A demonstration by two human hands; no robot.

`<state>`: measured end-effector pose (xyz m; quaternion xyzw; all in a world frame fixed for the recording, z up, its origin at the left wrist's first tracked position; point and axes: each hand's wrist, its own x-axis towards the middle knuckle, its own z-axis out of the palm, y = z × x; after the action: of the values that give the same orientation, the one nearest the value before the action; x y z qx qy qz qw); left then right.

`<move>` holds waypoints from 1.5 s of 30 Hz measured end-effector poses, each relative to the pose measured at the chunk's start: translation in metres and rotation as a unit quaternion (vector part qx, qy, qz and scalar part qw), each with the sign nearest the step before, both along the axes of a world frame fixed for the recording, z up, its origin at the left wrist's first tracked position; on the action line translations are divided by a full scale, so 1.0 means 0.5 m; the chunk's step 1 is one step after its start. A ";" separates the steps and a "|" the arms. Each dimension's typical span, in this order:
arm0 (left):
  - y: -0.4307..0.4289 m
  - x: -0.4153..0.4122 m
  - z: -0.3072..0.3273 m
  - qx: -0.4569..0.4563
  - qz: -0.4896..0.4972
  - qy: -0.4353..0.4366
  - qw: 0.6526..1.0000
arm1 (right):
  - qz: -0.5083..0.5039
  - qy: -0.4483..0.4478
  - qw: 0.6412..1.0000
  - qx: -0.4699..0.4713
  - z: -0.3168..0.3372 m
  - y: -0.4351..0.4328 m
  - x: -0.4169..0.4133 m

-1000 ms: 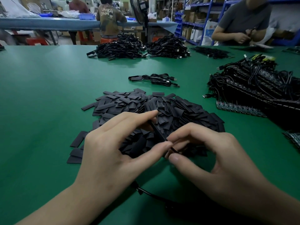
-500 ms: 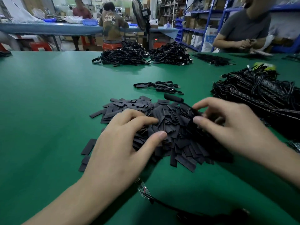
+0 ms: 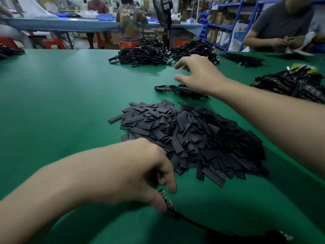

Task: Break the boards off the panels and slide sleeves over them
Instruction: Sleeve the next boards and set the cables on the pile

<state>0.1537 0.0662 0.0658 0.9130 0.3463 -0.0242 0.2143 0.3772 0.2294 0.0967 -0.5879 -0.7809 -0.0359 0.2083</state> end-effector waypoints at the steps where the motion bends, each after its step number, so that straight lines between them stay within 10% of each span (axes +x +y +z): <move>1: -0.004 0.005 -0.007 -0.011 -0.001 0.002 1.000 | 0.022 0.014 1.000 0.009 -0.001 -0.032 -0.007; 8: -0.006 0.021 0.005 -0.109 0.112 -0.160 0.975 | 0.128 0.160 0.971 -0.125 -0.042 -0.346 0.017; 13: -0.027 0.051 0.000 -0.157 0.193 -0.343 0.906 | 0.139 0.348 0.884 -0.279 -0.092 -0.439 0.035; 16: -0.033 0.057 -0.010 -0.065 0.220 -0.314 0.921 | 0.109 0.384 0.868 -0.295 -0.110 -0.452 0.040; 20: -0.037 0.050 -0.028 0.235 0.218 -0.059 0.946 | 0.064 0.405 0.872 -0.266 -0.125 -0.457 0.056; 24: -0.049 0.060 -0.045 0.268 0.208 0.017 0.941 | 0.054 0.414 0.870 -0.261 -0.142 -0.458 0.059; 45: -0.063 0.071 -0.074 0.206 0.195 -0.323 0.903 | 0.046 0.267 0.953 -0.132 -0.133 -0.462 0.078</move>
<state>0.1892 0.0349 0.0289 0.8087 0.4265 0.3860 0.1224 0.4160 -0.0014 0.0300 -0.5617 -0.7205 0.2356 0.3314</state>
